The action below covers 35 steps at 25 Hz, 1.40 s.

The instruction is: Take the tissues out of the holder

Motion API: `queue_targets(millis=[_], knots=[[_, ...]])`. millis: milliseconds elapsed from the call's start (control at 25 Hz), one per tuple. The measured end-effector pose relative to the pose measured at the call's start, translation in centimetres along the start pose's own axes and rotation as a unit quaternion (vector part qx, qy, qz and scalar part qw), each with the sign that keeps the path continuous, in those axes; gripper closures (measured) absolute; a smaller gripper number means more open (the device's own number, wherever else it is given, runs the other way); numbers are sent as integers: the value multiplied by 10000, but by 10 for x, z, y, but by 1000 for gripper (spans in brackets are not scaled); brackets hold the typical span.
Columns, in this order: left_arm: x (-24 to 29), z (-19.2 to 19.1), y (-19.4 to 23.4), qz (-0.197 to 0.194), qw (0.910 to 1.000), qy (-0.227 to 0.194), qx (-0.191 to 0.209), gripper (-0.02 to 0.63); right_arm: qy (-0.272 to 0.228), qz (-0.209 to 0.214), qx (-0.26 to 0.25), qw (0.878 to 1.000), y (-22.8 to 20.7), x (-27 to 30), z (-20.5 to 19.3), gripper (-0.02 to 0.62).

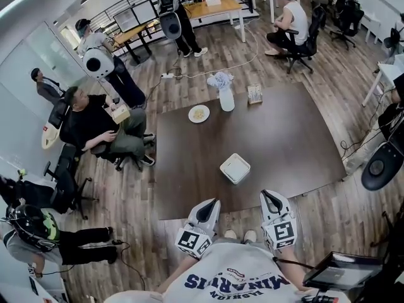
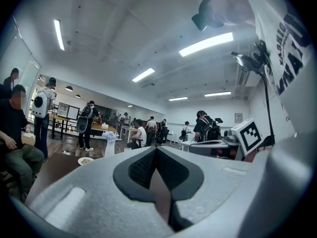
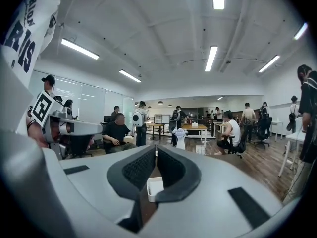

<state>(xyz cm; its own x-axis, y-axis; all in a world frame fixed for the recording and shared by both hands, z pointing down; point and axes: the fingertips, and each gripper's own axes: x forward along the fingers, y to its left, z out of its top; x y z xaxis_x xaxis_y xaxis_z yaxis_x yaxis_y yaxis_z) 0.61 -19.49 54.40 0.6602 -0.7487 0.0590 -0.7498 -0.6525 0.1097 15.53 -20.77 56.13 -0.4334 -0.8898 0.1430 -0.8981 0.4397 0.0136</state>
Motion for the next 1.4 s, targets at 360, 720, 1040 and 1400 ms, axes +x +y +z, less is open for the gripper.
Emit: queue_targets(millis=[360,720,1040,1400], knots=[[-18,1,32,408,9990,-155,-75,602,654,642,-929,9914,17,67,-32,555],[-50,-6,59,883,9955,-172,-306,602,1737,1284,-2275,9495,33,146,-104,477],[-84,-10,94,1352,9899,-223,-352,602,2964,1669,-3257,8822,30,220,-214,437],[-108,-18,116,1752,9831,-227,-485,603,3951,1983,-3800,8126,27,267,-280,422]])
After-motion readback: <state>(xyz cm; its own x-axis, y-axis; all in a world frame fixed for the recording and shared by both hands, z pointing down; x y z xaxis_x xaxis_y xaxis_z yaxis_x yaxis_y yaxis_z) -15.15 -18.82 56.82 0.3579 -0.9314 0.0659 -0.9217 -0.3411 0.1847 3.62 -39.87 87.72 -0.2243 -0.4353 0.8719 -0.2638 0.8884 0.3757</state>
